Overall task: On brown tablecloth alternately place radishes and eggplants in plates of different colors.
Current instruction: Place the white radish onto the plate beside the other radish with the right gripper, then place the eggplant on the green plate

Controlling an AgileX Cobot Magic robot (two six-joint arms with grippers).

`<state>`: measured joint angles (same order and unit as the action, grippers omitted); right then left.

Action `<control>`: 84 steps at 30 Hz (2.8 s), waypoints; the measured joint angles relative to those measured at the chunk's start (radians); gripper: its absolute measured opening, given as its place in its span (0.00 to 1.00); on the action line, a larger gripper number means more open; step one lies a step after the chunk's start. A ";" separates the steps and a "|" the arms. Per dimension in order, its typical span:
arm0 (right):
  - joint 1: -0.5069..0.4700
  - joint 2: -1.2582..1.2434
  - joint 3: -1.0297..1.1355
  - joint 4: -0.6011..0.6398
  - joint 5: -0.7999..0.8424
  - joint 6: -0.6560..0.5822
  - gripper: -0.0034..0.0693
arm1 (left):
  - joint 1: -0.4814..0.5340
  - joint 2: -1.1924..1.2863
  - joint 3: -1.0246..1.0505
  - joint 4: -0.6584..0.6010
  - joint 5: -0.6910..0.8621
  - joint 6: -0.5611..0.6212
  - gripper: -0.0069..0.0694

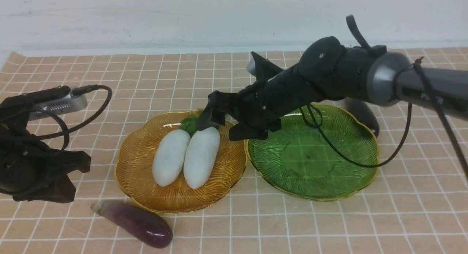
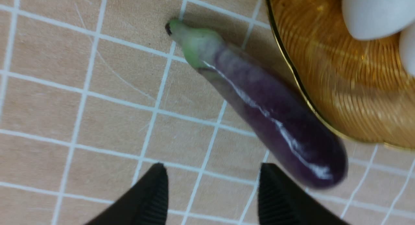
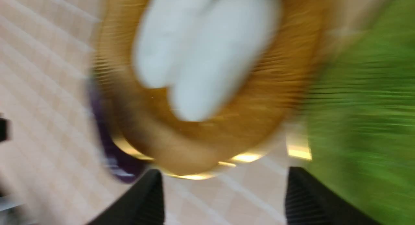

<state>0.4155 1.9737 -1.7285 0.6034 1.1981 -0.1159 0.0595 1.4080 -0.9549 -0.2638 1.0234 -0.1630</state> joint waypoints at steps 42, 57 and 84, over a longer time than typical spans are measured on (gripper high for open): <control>-0.016 -0.685 0.060 -0.317 0.080 0.054 0.13 | 0.000 0.366 -0.003 0.009 -0.319 -0.270 0.65; -0.016 -0.685 0.060 -0.316 0.080 0.051 0.13 | 0.000 0.372 -0.106 0.207 -0.166 -0.261 0.10; -0.016 -0.687 0.062 -0.310 0.080 0.031 0.13 | 0.350 -0.266 0.005 0.345 0.115 -0.038 0.12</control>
<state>0.3990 1.2872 -1.6661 0.2929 1.2782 -0.0852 0.4091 1.1422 -0.9498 0.0814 1.1380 -0.2011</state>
